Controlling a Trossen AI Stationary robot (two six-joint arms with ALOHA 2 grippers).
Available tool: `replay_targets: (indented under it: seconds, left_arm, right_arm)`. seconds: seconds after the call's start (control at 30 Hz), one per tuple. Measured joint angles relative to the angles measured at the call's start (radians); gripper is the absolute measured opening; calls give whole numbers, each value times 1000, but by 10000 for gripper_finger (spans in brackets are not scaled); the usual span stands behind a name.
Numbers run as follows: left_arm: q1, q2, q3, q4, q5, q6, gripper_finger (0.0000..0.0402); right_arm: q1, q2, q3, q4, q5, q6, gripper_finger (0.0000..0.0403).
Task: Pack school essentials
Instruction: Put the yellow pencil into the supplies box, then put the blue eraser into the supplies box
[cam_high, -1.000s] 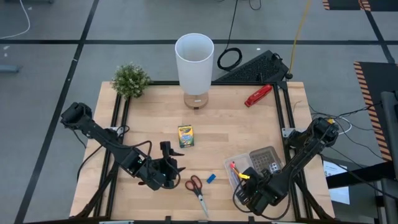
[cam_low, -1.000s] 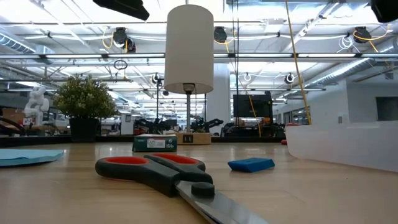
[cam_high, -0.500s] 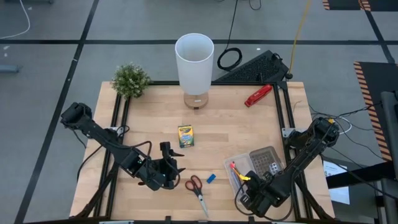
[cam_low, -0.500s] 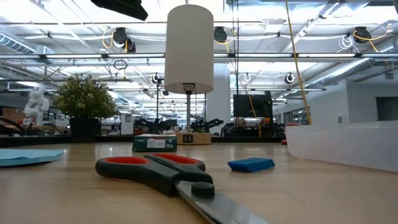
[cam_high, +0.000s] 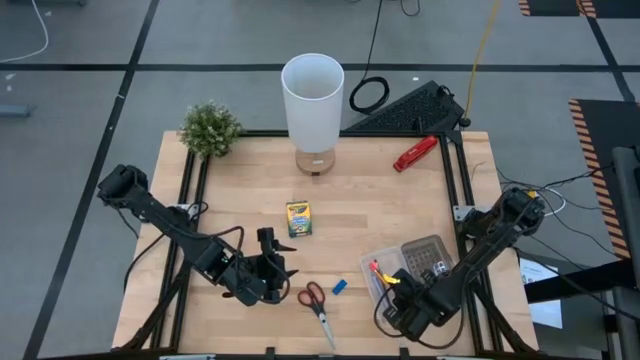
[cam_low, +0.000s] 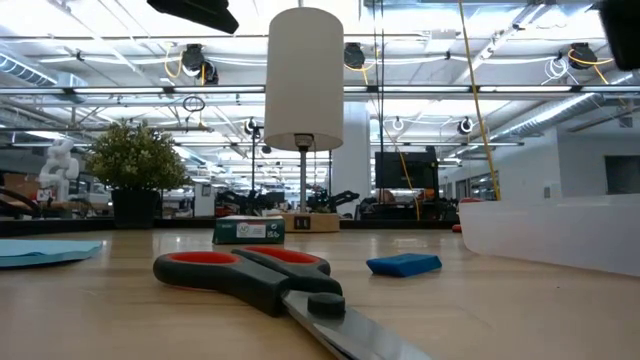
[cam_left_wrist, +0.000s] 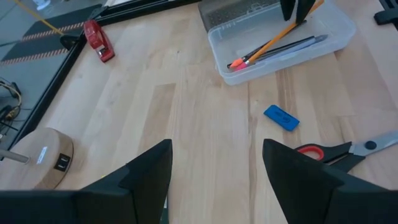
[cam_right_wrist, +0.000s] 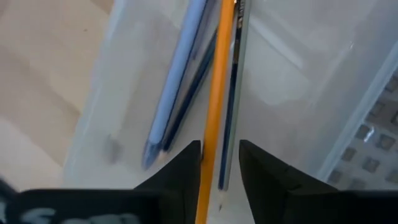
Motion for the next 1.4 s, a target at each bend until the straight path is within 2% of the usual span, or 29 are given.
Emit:
replay_targets:
  seconds: [0.13,0.37,0.43,0.63,1.0,1.2,1.4]
  left_arm:
    - [0,0,0,0,0,0,250]
    - [0,0,0,0,1,1,250]
    - [0,0,0,0,1,1,250]
    - [0,0,0,0,1,1,250]
    - [0,0,0,1,1,15,250]
    - [0,0,0,-2,25,15,250]
    - [1,0,0,-19,35,8,250]
  right_arm:
    - [-16,0,-24,41,-22,-11,98]
    - [-28,0,-39,59,-52,-27,20]
    - [-28,0,-39,59,-45,-27,12]
    - [-28,-23,-39,52,-19,-15,42]
    - [-34,-36,-39,65,80,-67,27]
    - [-38,-45,-39,68,96,-185,53]
    - [-39,-110,-39,70,204,-368,66]
